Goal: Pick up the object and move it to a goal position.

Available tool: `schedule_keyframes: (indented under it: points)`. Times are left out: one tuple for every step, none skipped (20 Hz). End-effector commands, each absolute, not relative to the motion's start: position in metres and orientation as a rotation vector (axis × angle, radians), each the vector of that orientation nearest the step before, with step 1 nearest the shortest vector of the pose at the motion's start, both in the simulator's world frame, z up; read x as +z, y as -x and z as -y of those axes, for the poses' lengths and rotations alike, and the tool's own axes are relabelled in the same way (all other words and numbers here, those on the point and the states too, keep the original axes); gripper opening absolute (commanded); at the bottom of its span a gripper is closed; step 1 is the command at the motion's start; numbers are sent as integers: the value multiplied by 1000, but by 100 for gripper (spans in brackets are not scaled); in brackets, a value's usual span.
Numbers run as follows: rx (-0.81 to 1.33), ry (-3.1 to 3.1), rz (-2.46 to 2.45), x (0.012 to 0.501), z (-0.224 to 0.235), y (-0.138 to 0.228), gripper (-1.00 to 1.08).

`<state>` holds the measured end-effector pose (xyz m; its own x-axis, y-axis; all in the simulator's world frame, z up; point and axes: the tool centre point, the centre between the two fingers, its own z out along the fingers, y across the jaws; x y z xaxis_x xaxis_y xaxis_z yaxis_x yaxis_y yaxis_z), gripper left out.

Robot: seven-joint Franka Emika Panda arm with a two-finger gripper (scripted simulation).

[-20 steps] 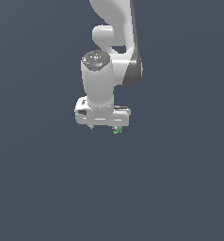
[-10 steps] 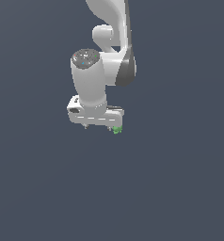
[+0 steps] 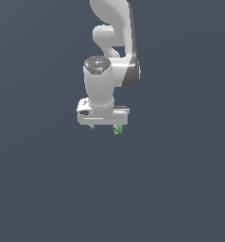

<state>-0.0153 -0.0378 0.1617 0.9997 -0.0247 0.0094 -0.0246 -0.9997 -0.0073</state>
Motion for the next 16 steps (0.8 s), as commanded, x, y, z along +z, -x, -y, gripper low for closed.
schedule_keyframes:
  points:
    - [-12, 3136, 31, 151, 28, 25, 100]
    - [-11, 3137, 63, 147, 24, 30, 100]
    - [-10, 3137, 98, 142, 20, 36, 100]
    - [-9, 3136, 135, 137, 15, 42, 100]
    - [-8, 3135, 174, 131, 10, 48, 100]
    - [-7, 3133, 212, 127, 5, 54, 100]
    - [-6, 3131, 247, 122, 1, 60, 100]
    - [-5, 3129, 281, 118, -3, 66, 100]
    - [-5, 3126, 312, 114, -7, 71, 100]
    - [-4, 3123, 342, 110, -11, 76, 100]
    - [-3, 3120, 369, 107, -14, 81, 100]
    - [-3, 3117, 394, 104, -17, 86, 100]
    - [-2, 3114, 417, 102, -19, 90, 100]
    - [-2, 3111, 438, 99, -22, 94, 100]
    - [-1, 3109, 456, 97, -24, 97, 100]
    - [-1, 3106, 473, 96, -26, 100, 100]
